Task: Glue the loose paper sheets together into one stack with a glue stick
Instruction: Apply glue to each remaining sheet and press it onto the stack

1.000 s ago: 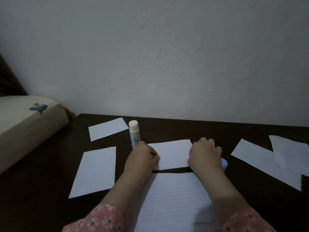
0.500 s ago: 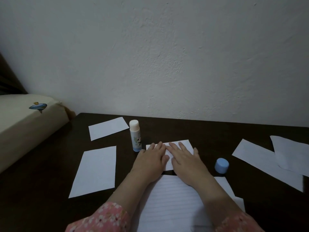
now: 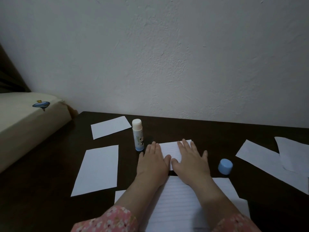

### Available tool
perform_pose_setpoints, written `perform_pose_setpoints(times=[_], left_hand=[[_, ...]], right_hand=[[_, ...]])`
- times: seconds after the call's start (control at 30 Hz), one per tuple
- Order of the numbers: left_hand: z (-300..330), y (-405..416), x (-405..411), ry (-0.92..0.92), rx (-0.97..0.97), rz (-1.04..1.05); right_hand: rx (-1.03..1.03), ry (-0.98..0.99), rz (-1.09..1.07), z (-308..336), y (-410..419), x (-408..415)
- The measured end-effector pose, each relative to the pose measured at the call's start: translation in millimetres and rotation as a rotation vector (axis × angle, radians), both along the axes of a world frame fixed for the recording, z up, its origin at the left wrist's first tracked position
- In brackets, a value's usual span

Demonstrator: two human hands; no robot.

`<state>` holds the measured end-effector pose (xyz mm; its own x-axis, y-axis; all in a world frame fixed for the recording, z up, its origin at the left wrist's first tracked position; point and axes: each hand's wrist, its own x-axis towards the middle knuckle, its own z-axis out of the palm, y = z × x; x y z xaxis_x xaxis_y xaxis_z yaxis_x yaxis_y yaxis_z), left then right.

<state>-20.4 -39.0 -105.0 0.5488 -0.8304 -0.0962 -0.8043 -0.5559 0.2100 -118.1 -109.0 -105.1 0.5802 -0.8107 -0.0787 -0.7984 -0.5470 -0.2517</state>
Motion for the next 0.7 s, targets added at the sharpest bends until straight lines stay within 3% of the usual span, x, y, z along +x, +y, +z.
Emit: perform_pose_setpoints(times=[0.27, 0.4, 0.57, 0.7], left_hand=[[9, 5, 5, 0.024, 0.027, -0.048], [26, 27, 22, 0.160, 0.007, -0.166], [27, 43, 28, 0.126, 0.024, -0.198], [23, 53, 26, 0.215, -0.169, -0.124]], right_hand=[[0.043, 0.027, -0.042, 1, -4, 2], [0.059, 0.028, -0.010, 3, -6, -3], [0.011, 0.082, -0.001, 0, 5, -11], [0.051, 0.081, -0.011, 0, 6, -12]])
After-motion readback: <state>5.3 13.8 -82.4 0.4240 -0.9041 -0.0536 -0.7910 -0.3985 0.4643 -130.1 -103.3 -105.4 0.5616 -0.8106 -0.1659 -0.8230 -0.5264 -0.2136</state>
